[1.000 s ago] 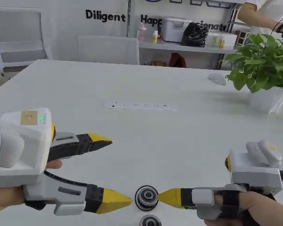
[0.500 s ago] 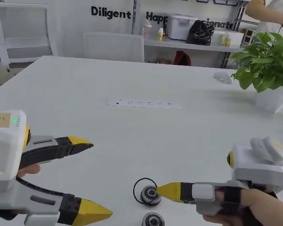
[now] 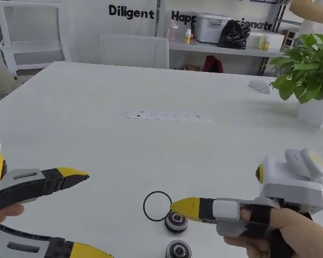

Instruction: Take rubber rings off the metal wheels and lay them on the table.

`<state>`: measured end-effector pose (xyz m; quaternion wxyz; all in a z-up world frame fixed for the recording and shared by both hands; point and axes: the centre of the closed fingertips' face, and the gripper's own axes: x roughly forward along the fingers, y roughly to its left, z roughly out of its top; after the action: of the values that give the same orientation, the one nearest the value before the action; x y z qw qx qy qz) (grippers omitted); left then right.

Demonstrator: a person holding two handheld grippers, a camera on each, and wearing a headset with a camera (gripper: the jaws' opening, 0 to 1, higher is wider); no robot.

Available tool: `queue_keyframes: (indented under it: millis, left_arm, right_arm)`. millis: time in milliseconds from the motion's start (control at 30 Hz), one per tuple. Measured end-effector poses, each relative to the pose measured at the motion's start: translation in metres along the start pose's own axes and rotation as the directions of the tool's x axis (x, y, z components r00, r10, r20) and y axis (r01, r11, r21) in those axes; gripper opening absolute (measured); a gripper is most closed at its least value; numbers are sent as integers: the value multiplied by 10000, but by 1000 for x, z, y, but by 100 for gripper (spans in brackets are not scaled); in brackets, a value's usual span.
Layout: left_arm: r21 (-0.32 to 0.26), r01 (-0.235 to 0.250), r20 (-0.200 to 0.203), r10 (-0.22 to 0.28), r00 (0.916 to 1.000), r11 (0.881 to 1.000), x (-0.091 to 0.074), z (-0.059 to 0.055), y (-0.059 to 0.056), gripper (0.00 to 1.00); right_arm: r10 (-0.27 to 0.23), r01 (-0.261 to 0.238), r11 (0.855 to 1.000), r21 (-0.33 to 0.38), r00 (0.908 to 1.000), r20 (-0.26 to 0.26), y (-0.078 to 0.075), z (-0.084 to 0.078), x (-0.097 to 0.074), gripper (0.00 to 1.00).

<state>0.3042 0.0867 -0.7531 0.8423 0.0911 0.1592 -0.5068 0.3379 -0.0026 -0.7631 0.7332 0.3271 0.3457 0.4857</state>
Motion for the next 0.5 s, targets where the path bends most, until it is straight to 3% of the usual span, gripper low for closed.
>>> queue_keyframes:
  millis: [233, 367, 500]
  left_arm:
    - [-718, -313, 256, 332, 9991, 9969, -13, -11, -8, 86]
    - [-968, -668, 234, 694, 9973, 9931, -19, -16, -3, 86]
    - [-852, -981, 479, 1025, 9936, 9915, -19, -10, 2, 84]
  right_arm:
    - [148, -157, 9997, -206, 9989, -437, 8, -11, 11, 0]
    - [205, -223, 9994, -274, 9977, -645, 10, -17, 16, 0]
    - [120, -161, 9989, -433, 9956, -934, 8, -24, 21, 0]
